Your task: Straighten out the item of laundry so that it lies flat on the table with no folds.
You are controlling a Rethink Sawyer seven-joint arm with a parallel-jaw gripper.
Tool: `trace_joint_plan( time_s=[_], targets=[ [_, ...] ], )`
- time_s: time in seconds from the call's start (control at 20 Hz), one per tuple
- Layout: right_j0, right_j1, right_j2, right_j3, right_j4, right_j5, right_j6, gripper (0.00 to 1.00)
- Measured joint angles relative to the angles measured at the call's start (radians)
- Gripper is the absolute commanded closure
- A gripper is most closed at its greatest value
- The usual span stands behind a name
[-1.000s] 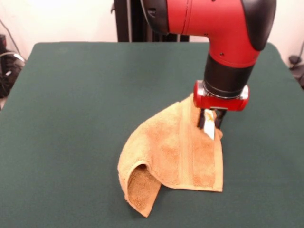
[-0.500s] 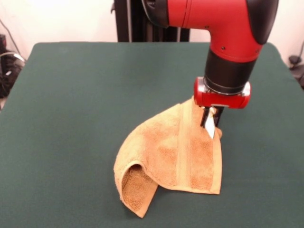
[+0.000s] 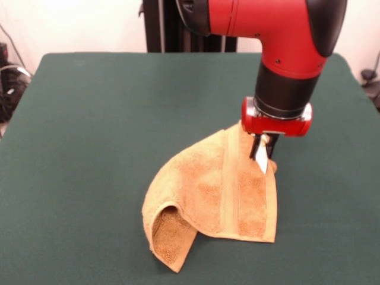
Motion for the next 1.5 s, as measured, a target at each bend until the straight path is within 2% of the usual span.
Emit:
trace_joint_plan(
  time_s=[1.5],
  targets=[
    [0.035,-0.023,0.000,0.019,0.025,0.000,0.000,1.00]
  ],
)
